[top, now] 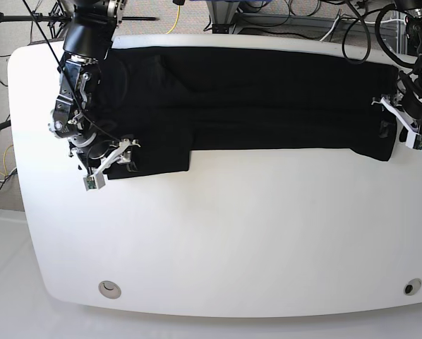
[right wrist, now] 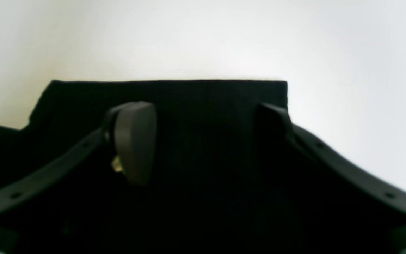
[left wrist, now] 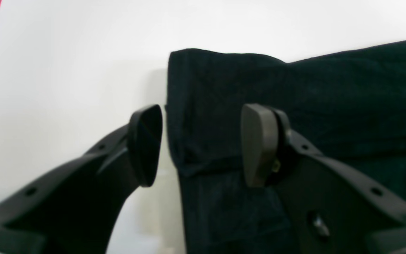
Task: Fold the T-shirt properly
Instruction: 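Grasp the folded edge of the shirt with the right gripper, then adjust the right gripper's hold on the folded shirt edge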
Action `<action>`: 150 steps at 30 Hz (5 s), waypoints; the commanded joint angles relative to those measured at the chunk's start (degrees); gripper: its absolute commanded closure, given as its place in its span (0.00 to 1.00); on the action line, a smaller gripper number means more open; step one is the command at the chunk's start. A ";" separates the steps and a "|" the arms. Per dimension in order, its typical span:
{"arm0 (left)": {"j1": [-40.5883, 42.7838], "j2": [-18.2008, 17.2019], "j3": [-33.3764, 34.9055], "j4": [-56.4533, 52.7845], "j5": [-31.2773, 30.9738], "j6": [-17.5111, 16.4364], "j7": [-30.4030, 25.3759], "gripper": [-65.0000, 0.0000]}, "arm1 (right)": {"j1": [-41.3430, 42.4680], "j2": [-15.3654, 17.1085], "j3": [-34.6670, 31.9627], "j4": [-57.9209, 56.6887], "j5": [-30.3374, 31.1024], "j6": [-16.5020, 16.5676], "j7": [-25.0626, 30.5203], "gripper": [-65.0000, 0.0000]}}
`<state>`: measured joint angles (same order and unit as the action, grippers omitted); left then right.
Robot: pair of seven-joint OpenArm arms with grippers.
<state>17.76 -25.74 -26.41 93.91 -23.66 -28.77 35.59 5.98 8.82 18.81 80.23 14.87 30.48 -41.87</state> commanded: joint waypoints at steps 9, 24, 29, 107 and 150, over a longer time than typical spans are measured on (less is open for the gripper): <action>-0.16 0.32 -0.37 1.11 -0.66 -0.06 -1.04 0.49 | 2.75 0.08 -0.23 -3.43 0.68 0.12 4.07 0.33; -0.06 2.16 0.17 -0.14 -0.35 0.06 -1.24 0.49 | 7.41 0.46 -0.34 -16.50 -0.41 0.34 8.13 0.33; -0.24 1.22 0.14 0.13 -0.41 0.07 -1.08 0.49 | 7.34 0.24 -0.31 -17.78 -0.38 0.27 9.89 0.33; -1.92 1.79 -0.27 0.26 0.14 0.32 -0.80 0.49 | 18.37 2.52 -3.61 -30.14 -1.51 -2.21 9.84 0.83; -2.25 1.53 -1.28 -0.18 0.15 0.08 -0.53 0.48 | 5.98 -0.75 -3.42 4.33 0.93 -1.14 -7.73 1.00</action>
<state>15.75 -22.74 -27.07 92.88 -22.81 -28.45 36.40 12.49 7.51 15.03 77.49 14.26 28.64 -48.84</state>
